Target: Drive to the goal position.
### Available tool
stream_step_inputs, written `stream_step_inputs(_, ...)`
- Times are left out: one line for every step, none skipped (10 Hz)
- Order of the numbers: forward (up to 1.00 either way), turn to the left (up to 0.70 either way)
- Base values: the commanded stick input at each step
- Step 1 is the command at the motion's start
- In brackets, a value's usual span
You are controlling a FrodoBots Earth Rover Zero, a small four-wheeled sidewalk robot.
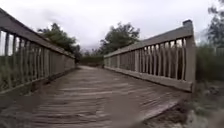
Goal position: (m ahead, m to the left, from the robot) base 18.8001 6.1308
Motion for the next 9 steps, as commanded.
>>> stream_step_inputs(0.50, 0.00)
stream_step_inputs(0.50, 0.00)
stream_step_inputs(0.50, 0.00)
stream_step_inputs(0.50, 0.00)
stream_step_inputs(0.50, 0.00)
stream_step_inputs(0.50, 0.00)
stream_step_inputs(0.50, 0.00)
stream_step_inputs(0.50, 0.00)
stream_step_inputs(0.50, 0.00)
